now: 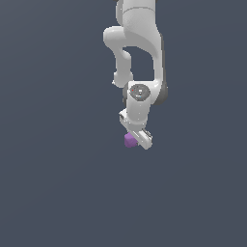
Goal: Pick up the object and move it to a goal position.
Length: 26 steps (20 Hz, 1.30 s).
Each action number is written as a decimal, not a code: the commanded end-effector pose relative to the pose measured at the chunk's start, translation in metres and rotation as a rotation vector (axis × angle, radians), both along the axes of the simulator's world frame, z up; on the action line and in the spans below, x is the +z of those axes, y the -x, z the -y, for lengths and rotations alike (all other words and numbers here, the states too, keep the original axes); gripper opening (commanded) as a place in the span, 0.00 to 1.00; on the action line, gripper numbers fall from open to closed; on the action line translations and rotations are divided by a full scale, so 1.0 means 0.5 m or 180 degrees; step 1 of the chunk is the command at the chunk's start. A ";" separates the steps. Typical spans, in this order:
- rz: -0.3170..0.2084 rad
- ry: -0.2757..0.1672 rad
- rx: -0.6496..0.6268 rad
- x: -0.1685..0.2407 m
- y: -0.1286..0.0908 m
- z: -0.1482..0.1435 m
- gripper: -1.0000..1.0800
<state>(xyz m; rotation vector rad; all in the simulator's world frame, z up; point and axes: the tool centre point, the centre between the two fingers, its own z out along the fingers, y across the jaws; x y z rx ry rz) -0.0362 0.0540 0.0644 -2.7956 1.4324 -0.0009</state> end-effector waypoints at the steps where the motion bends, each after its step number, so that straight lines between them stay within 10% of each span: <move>1: -0.0002 0.0001 -0.0001 -0.002 0.000 0.001 0.00; 26: 0.0000 0.0001 -0.0002 0.201 -0.098 0.166 0.00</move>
